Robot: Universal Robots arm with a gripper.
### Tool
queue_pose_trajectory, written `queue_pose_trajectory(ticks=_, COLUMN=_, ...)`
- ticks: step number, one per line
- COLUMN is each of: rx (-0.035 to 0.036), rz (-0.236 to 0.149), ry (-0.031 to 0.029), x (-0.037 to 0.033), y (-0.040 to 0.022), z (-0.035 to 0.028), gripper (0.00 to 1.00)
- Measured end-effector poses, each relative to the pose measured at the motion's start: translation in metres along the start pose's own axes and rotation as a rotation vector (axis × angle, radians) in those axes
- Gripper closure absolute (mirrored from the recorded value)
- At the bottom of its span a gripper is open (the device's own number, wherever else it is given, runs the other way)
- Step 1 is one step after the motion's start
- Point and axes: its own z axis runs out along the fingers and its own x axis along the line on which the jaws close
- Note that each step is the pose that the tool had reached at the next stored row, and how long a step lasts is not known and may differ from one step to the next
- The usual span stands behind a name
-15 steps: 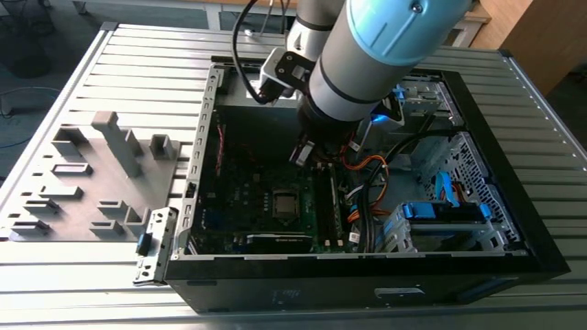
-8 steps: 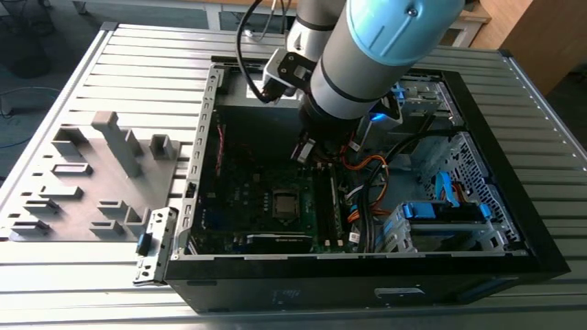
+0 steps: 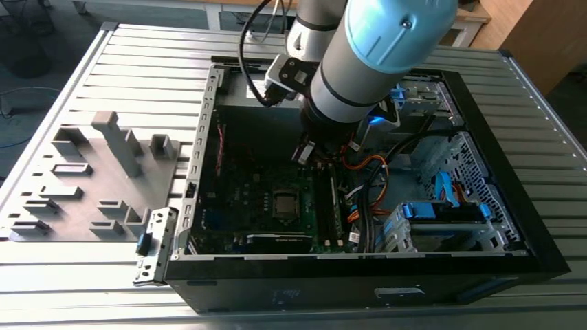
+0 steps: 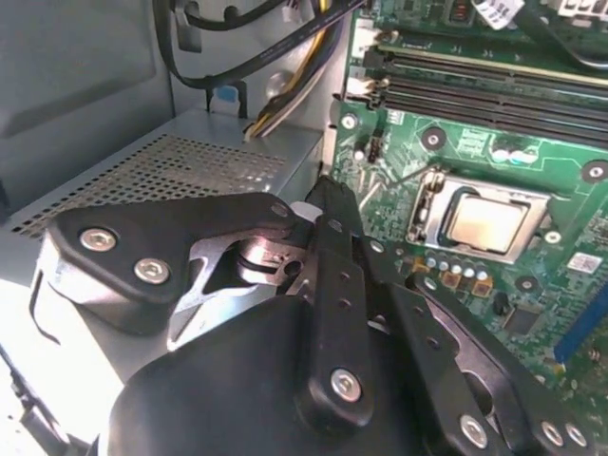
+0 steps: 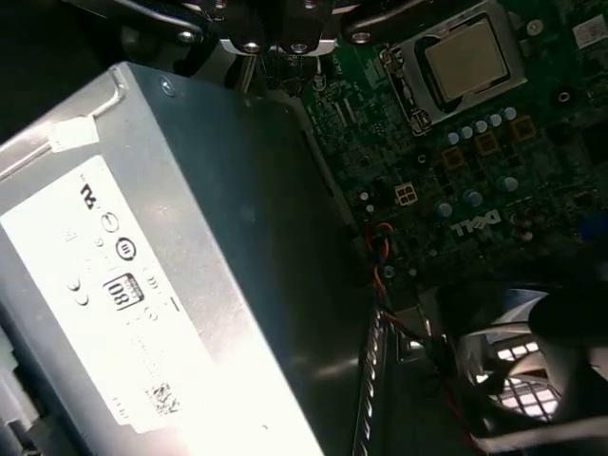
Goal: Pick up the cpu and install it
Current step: 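Install the first cpu locking lever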
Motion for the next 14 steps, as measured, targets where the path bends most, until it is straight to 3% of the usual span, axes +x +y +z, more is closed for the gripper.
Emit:
queue_pose_trajectory(ticks=3, rx=0.0013, rz=0.0, ry=0.0029, x=0.0008, y=-0.0008, z=0.0035, gripper=0.89)
queue_pose_trajectory(ticks=5, rx=0.01, rz=0.003, ry=0.0205, x=0.0009, y=-0.0008, z=0.0037, gripper=0.89)
queue_pose_trajectory(ticks=10, rx=0.0455, rz=0.013, ry=0.092, x=0.0009, y=-0.0009, z=0.0038, gripper=0.89)
queue_pose_trajectory(ticks=14, rx=0.0751, rz=0.021, ry=0.1527, x=0.0009, y=-0.0009, z=0.0037, gripper=0.89)
